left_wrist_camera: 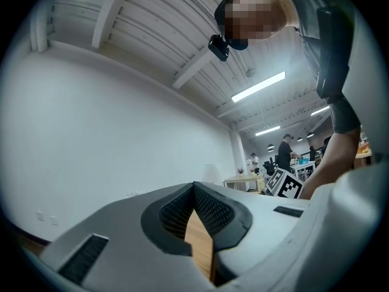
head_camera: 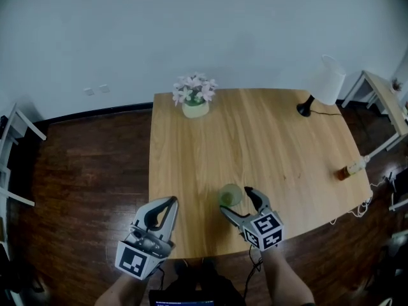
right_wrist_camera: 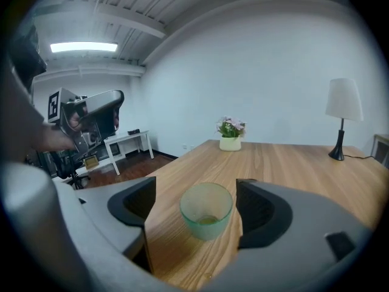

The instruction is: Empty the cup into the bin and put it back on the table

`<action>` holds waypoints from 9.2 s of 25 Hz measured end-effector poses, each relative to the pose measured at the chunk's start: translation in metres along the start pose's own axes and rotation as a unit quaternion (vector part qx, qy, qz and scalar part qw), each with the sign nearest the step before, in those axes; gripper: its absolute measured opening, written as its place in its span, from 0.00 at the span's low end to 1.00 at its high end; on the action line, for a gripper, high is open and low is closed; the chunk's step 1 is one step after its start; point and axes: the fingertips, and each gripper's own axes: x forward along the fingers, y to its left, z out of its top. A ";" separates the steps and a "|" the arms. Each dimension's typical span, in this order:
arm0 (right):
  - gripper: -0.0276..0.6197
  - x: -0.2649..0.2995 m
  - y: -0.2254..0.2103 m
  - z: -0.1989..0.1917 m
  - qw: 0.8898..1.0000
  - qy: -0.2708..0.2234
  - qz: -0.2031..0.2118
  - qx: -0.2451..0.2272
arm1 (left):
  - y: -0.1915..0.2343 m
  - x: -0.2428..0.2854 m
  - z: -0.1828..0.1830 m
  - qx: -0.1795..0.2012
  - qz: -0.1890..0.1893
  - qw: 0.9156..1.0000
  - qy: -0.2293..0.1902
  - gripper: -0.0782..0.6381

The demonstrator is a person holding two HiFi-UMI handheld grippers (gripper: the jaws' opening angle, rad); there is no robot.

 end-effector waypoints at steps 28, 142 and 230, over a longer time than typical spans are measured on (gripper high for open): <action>0.70 0.056 -0.020 -0.063 1.000 0.022 -0.009 0.013 | 0.017 0.018 -0.235 -0.121 0.089 0.946 0.287 0.11; 0.65 0.067 0.380 0.264 0.914 -0.083 0.259 -0.301 | 0.157 -0.315 0.229 0.241 0.347 0.902 -0.089 0.11; 0.65 0.097 0.420 0.289 0.644 -0.030 0.072 -0.761 | 0.211 -0.290 0.218 0.248 0.327 0.909 -0.074 0.11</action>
